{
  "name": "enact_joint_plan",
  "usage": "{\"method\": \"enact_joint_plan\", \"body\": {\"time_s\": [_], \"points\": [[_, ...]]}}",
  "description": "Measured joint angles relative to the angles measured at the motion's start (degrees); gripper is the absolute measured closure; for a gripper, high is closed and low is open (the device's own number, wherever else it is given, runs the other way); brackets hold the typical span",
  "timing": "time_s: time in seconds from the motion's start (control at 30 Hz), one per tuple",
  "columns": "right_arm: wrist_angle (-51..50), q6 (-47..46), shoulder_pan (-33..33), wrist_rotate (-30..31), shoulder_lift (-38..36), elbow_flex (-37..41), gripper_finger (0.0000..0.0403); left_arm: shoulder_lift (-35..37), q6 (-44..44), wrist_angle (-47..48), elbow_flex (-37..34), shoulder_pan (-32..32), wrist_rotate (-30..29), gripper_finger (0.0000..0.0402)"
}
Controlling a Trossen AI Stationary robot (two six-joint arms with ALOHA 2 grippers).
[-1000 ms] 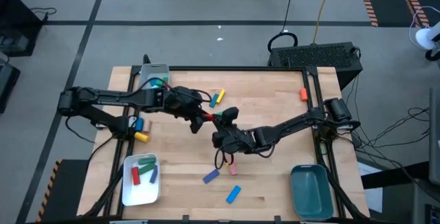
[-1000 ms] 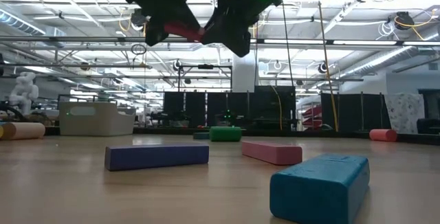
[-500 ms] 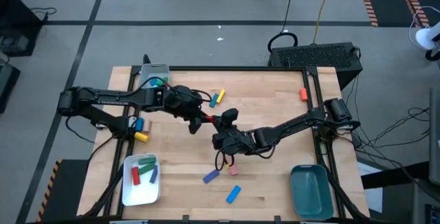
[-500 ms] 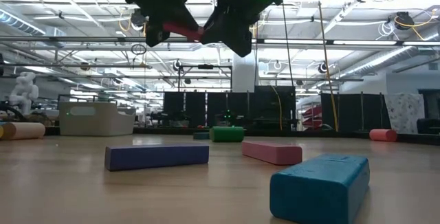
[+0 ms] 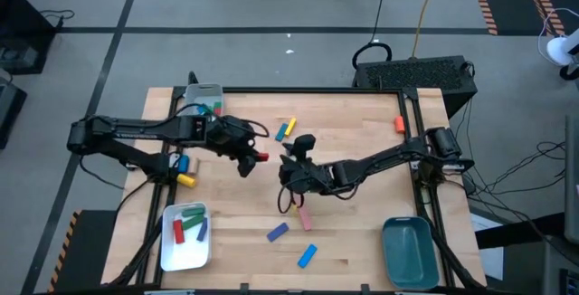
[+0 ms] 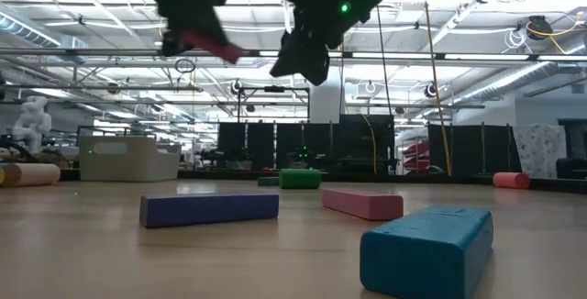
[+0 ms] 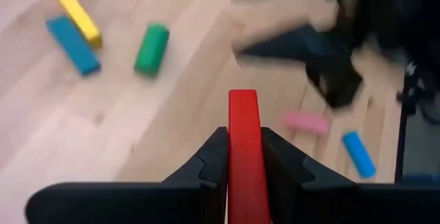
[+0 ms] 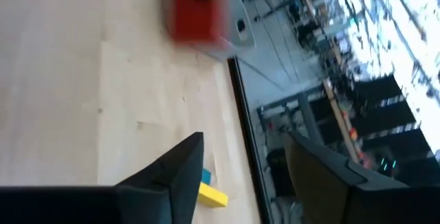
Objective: Sort blocks by size
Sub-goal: Put the red rectangular block into the white bin
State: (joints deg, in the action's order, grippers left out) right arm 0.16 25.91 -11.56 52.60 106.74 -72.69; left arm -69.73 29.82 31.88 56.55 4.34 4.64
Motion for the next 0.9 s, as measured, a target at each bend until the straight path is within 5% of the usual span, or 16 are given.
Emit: {"method": "enact_joint_plan", "body": {"time_s": [0.17, 0.47, 0.9], "points": [[-7.1, -10.0, 3.3, -1.7, 0.0, 0.0, 0.0206, 2.5, 3.9, 11.9, 0.0, -3.6, -0.5, 0.0341], [-14.1, -20.8, 10.1, -18.7, 0.0, 0.0, 0.0226, 3.9, 17.1, 30.9, 0.0, -16.0, -1.0, 0.0341], [-14.3, -29.2, 14.9, -31.0, 0.0, 0.0, 0.0236, 4.2, 35.5, 36.3, 0.0, -35.9, 0.1, 0.0341]]}}
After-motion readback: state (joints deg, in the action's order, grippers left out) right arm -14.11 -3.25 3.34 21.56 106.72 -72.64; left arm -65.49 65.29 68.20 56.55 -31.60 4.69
